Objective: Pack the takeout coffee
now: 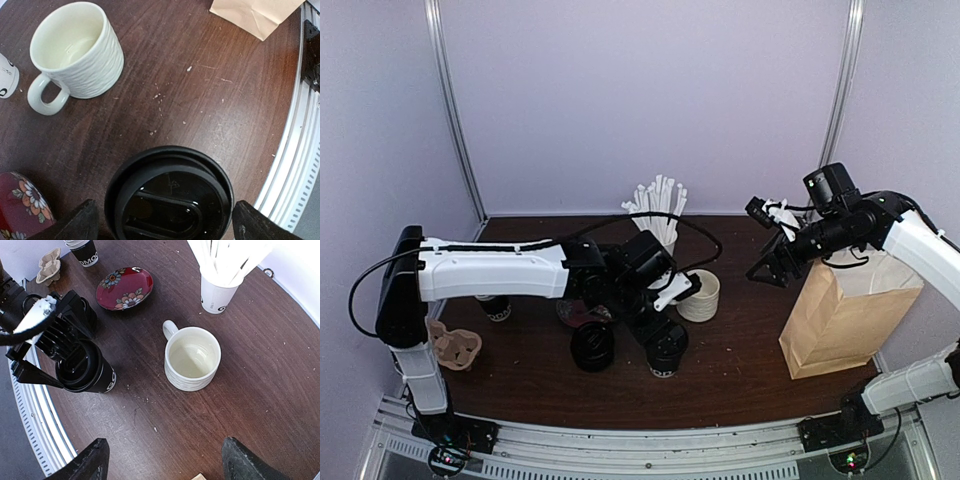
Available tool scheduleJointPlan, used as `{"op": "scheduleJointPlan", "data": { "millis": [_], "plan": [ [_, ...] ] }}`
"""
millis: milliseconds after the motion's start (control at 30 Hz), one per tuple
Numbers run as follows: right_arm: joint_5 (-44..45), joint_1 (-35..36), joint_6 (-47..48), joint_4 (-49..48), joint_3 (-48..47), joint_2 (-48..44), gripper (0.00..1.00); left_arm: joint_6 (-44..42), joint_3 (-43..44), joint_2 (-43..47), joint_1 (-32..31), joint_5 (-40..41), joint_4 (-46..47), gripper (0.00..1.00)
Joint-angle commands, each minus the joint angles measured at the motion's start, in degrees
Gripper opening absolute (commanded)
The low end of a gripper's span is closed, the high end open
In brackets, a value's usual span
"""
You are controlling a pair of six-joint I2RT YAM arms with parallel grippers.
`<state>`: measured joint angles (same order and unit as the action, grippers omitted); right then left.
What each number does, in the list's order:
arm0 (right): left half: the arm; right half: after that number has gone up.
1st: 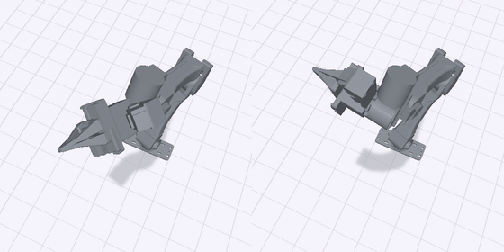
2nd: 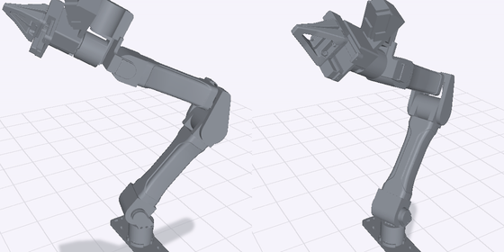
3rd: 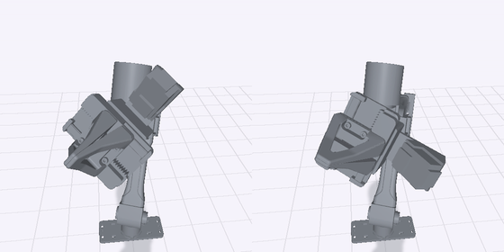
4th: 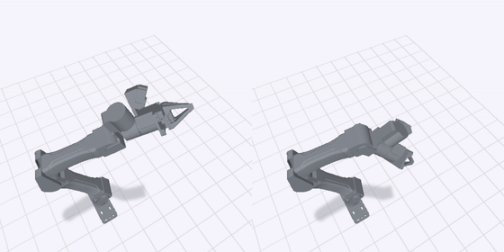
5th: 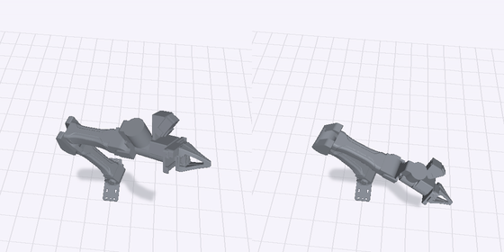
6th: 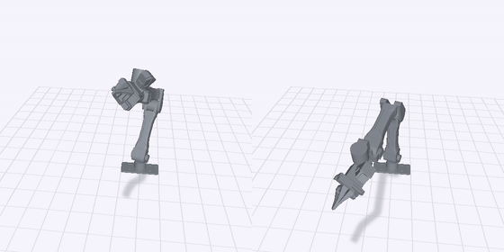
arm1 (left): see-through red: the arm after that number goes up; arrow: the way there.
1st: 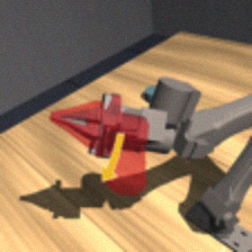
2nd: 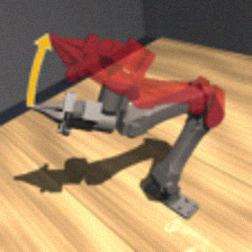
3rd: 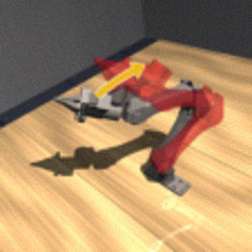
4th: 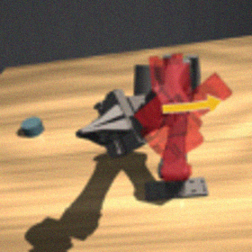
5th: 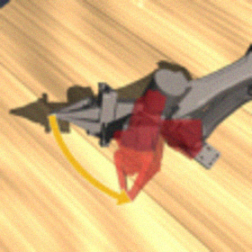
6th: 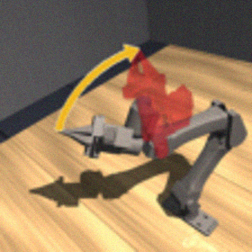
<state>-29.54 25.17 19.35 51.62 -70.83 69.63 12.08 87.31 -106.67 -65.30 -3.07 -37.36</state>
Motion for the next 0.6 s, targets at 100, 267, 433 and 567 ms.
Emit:
{"op": "scheduleJointPlan", "data": {
  "millis": [100, 267, 433, 567],
  "plan": [
    [-0.4, -0.5, 0.5, -1.1, 0.7, -1.4, 0.81, -0.2, 0.9, -2.6, -0.2, -0.7, 0.6, 0.92],
    [-0.6, -0.6, 0.5, -1.1, 0.8, -1.5, 0.81, -0.3, 2.2, -3.4, -0.2, 0.0, -1.3, 0.81],
    [-0.7, -0.6, 0.4, -1.1, 0.7, -1.5, 0.81, 0.2, 2.7, -2.2, -0.2, 1.4, -2.4, 0.77],
    [-0.7, -0.6, 0.3, -1.2, 0.8, -1.5, 0.81, 0.1, 3.1, -0.4, -0.1, 4.2, -2.8, 0.77]
  ]
}}
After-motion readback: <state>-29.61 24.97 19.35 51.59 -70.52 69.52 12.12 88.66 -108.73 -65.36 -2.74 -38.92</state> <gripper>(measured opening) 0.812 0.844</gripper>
